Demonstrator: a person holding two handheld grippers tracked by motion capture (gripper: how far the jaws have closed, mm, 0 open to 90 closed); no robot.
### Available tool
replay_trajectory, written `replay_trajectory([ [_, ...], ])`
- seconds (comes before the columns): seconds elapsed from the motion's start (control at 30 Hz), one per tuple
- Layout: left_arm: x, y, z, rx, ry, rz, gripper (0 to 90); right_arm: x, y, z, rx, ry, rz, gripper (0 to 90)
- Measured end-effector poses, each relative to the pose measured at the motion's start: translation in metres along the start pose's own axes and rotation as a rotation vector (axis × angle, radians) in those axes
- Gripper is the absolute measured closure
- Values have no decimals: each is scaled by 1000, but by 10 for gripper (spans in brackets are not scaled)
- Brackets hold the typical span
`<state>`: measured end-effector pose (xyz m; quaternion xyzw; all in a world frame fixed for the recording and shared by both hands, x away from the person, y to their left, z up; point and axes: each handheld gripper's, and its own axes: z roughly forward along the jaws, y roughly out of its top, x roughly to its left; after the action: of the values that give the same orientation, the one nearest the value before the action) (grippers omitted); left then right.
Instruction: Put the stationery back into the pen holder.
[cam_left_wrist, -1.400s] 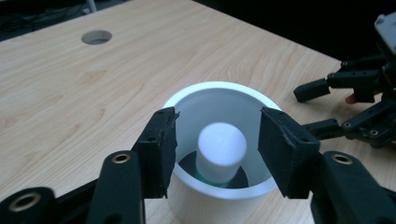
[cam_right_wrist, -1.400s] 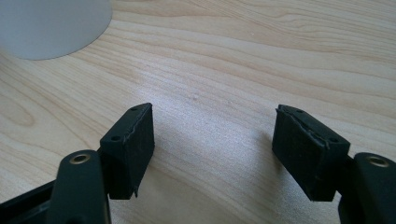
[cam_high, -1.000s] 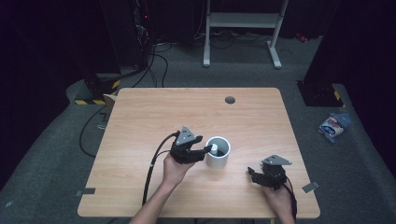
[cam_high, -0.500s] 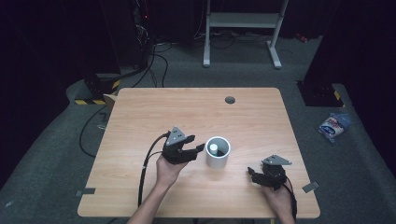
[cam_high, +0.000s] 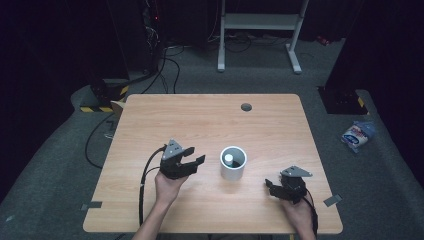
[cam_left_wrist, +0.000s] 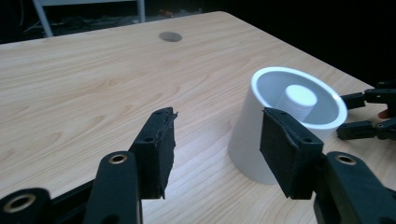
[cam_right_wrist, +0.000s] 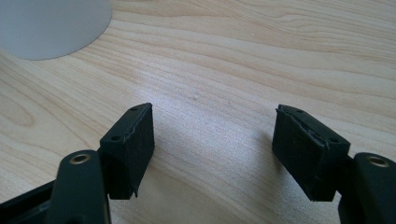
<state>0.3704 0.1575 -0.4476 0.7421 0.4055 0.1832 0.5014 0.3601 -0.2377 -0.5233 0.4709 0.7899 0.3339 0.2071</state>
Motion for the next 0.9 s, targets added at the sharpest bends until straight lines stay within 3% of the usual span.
replay_trajectory([
  [0.37, 19, -25, -20, 6, 56, -44, 451, 0, 0, 0, 0, 0, 0, 296],
  [0.9, 30, -60, -28, 64, 113, -94, 442, 0, 0, 0, 0, 0, 0, 296],
])
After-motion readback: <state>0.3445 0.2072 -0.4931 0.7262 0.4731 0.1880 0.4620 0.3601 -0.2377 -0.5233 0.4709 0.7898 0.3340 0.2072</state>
